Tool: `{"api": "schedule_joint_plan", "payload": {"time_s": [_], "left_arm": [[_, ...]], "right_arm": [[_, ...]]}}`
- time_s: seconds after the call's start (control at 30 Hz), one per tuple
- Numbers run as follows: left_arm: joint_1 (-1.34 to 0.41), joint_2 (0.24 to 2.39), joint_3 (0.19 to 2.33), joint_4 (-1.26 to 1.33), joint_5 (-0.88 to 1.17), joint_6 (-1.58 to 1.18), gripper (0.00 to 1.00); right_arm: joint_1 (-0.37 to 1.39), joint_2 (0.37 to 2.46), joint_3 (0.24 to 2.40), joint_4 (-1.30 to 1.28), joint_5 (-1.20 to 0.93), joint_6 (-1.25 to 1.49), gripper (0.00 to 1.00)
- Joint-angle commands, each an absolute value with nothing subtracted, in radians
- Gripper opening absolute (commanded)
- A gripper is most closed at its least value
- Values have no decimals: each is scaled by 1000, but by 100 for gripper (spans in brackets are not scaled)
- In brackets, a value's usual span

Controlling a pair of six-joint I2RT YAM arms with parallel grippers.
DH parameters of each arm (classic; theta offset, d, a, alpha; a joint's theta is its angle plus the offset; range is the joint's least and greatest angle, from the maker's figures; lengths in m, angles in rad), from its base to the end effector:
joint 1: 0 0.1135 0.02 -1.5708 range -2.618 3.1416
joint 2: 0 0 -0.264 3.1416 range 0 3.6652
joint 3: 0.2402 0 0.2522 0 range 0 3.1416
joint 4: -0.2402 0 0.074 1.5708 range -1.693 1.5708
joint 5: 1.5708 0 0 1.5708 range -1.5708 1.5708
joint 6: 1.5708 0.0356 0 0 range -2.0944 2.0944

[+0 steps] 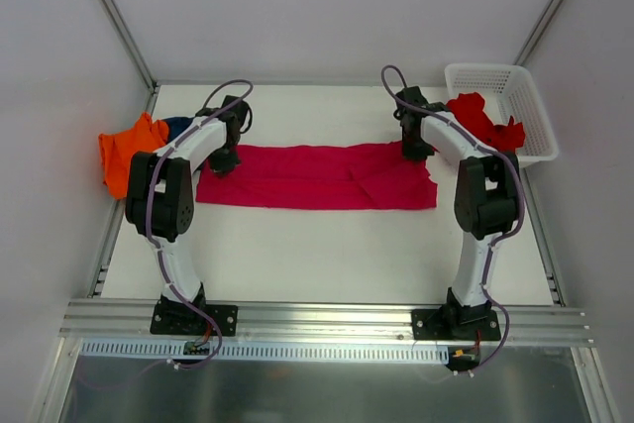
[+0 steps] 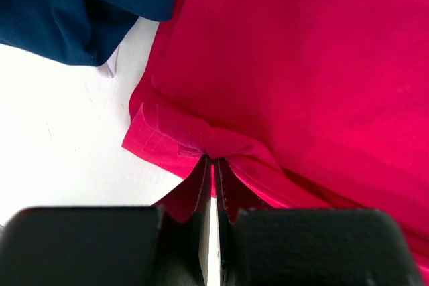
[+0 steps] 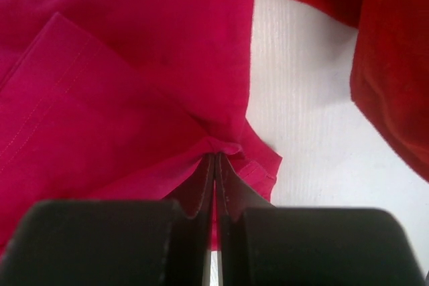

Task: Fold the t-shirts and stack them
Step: Fold the tshirt

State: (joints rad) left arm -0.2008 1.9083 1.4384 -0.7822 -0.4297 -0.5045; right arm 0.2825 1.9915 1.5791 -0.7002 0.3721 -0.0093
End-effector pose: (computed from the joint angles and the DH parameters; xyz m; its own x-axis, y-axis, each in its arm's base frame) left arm 0.3815 -0.0625 0.2042 -0.8405 -0.2774 -0.4655 -0.4030 0.8942 0.1949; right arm 0.4105 0.1057 0.2152 -0.8603 -0.2587 -0.4393 -0.1132 0.9371 -0.3302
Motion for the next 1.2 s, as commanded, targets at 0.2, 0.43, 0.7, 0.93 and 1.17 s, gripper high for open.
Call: {"api": "schedule_joint_plan", "payload": {"time_s": [0.2, 0.43, 0.7, 0.93, 1.17], "left_arm": [[-178, 1884, 1517, -801, -469, -460, 0], [-161, 1939, 1537, -802, -471, -449, 0], [-146, 2011, 1583, -819, -457, -434, 28], [-149, 1938, 1719, -819, -525, -451, 99], [-193, 1786, 1852, -821, -526, -400, 99]], "right_arm": [[227, 2035, 1816, -799, 353, -83, 0], [212, 2123, 1927, -848, 345, -98, 0], [207, 2198, 1956, -851, 318, -95, 10], [206, 2154, 2041, -819, 302, -118, 54], [210, 1910, 2016, -789, 290, -126, 55]]}}
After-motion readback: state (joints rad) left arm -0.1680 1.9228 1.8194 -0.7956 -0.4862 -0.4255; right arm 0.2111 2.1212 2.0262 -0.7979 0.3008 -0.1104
